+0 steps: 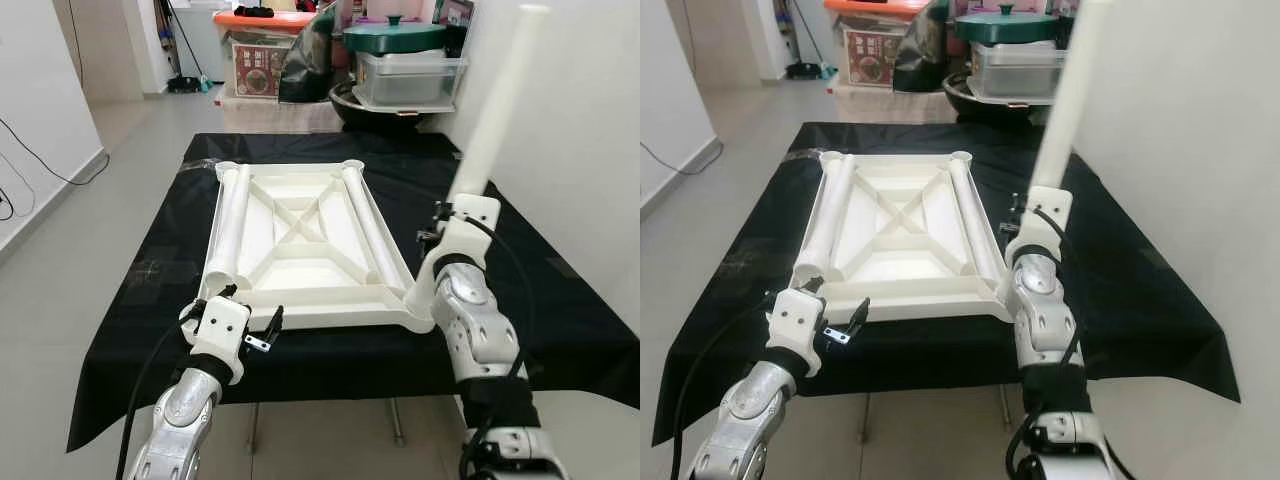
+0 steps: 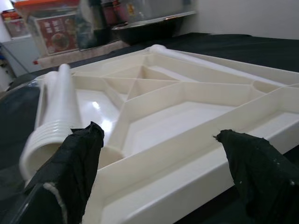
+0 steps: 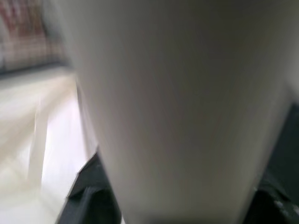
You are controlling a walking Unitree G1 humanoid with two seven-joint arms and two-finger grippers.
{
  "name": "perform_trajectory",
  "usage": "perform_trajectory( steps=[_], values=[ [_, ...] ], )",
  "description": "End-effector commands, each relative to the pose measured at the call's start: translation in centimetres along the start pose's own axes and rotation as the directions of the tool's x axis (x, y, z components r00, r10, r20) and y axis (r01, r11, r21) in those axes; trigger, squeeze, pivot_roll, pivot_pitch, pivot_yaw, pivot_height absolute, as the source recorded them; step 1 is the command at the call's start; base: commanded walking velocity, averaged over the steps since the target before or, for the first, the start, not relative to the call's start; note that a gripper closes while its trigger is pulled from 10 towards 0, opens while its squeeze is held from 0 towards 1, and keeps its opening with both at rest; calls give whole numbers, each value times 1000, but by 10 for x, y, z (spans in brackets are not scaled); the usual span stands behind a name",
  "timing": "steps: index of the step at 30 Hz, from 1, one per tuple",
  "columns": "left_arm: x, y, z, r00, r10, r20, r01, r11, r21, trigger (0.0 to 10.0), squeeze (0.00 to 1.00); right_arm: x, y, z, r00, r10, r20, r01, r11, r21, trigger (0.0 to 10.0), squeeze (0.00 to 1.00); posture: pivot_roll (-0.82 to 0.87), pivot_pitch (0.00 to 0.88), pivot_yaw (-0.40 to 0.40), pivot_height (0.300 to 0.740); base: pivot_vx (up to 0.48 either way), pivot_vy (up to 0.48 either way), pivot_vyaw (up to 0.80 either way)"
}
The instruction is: Building children table
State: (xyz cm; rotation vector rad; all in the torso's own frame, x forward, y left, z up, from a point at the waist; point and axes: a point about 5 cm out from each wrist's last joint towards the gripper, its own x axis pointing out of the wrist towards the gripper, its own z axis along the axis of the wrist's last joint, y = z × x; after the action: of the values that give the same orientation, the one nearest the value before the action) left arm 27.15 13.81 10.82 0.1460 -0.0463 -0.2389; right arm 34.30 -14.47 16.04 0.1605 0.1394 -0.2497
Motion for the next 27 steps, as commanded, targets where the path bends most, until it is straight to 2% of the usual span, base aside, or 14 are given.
perform_trajectory(
  steps=[1, 6, 11, 13, 14, 17, 19, 20, 21, 23, 24, 25, 26, 27],
  values=[
    [1, -3, -3, 1000, -10, -10, 10, 1000, 9, 10000, 0, -4, 11, -10, 997, 65, -52, -64, 998, 22, 10000, 1000, 2, 0, -57, 740, 0, 0, 0],
    [2, -3, -3, 1000, -8, -10, 8, 1000, 7, 10000, 0, -7, 22, 3, 992, 124, 6, -124, 992, 12, 10000, 1000, 0, 0, -61, 740, 0, 0, 0],
    [2, -3, -3, 1000, -7, -10, 7, 1000, 6, 10000, 0, -8, 23, 20, 981, 183, 63, -185, 982, 25, 10000, 1000, 0, 0, -59, 740, 0, 0, 0],
    [2, -3, -4, 1000, -8, -10, 8, 1000, 6, 10000, 0, -7, 20, 45, 950, 271, 156, -278, 960, 28, 10000, 1000, -3, 0, -57, 740, 0, 0, 0],
    [2, -3, -4, 1000, -8, -10, 8, 1000, 6, 10000, 0, -7, 20, 45, 950, 271, 156, -278, 960, 28, 10000, 1000, -3, 0, -57, 740, 0, 0, 0],
    [2, -3, -4, 1000, -9, -9, 9, 1000, 8, 10000, 0, -9, 20, 71, 874, 418, 250, -432, 902, 2, 10000, 1000, -4, 0, -56, 740, 0, 0, 0],
    [3, -2, -3, 1000, -11, -7, 12, 1000, 9, 10000, 0, -14, 20, 85, 743, 614, 265, -609, 785, -112, 10000, 1000, -8, 0, -52, 740, 0, 0, 0],
    [4, -3, -3, 1000, -14, -5, 14, 1000, 8, 10000, 0, -16, 20, 86, 665, 711, 229, -689, 702, -177, 10000, 0, -8, 0, -52, 740, 0, 0, 0],
    [5, -3, -3, 1000, -17, -2, 17, 1000, 7, 10000, 0, -19, 20, 85, 593, 786, 177, -752, 619, -226, 10000, 0, -8, 0, -52, 740, 0, 0, 0],
    [5, -3, -3, 1000, -17, -2, 17, 1000, 7, 10000, 0, -19, 20, 85, 593, 786, 177, -752, 619, -226, 10000, 0, -8, 0, -52, 740, 0, 0, 0],
    [5, -3, -2, 1000, -20, 0, 20, 1000, 7, 10000, 0, -20, 21, 84, 558, 815, 157, -776, 579, -251, 10000, 0, 0, 0, -58, 740, 0, 0, 0],
    [5, -4, -2, 1000, -20, 2, 20, 1000, 6, 10000, 0, -24, 27, 78, 502, 857, 114, -810, 512, -285, 10000, 0, 6, 0, -61, 740, 0, 0, 0],
    [5, -4, -2, 1000, -20, 2, 20, 1000, 6, 10000, 0, -24, 27, 78, 502, 857, 114, -810, 512, -285, 10000, 0, 6, 0, -61, 740, 0, 0, 0],
    [5, -4, -1, 1000, -19, 4, 19, 1000, 6, 10000, 0, -30, 39, 64, 406, 914, 24, -863, 392, -319, 10000, 0, 15, 0, -67, 740, 0, 0, 0]
  ],
)
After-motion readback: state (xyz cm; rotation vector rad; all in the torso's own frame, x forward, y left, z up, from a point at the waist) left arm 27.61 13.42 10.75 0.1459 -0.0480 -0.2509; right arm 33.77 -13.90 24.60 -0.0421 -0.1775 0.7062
